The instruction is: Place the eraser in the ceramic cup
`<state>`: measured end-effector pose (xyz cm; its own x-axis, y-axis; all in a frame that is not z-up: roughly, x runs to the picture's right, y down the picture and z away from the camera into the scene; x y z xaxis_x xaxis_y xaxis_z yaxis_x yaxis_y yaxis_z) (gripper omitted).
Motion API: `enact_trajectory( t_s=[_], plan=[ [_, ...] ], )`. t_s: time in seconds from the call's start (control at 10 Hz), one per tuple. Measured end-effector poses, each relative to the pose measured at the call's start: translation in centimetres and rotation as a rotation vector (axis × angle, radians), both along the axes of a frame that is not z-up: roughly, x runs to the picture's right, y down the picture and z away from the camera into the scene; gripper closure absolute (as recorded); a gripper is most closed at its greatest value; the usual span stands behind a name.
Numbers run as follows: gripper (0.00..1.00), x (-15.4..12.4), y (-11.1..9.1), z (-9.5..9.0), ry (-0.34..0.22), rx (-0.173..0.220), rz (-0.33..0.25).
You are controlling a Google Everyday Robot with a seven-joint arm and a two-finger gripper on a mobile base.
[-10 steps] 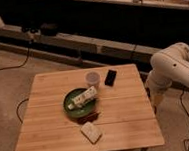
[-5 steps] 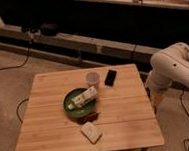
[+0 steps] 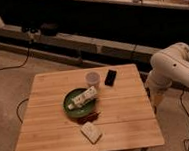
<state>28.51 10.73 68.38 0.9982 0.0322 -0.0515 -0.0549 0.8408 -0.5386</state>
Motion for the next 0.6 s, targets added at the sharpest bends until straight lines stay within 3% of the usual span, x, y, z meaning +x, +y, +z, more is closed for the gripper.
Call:
enact_trajectory(
  t_s=[0.2, 0.4, 0.6],
  plan=[
    [0.35, 0.0, -0.3, 0.4, -0.001, 0.004, -0.005],
    [0.35, -1.9, -3.2, 3.3, -0.06, 0.047, -0.053],
    [0.35, -4.2, -6.6, 7.3, -0.142, 0.097, -0.101]
  ],
)
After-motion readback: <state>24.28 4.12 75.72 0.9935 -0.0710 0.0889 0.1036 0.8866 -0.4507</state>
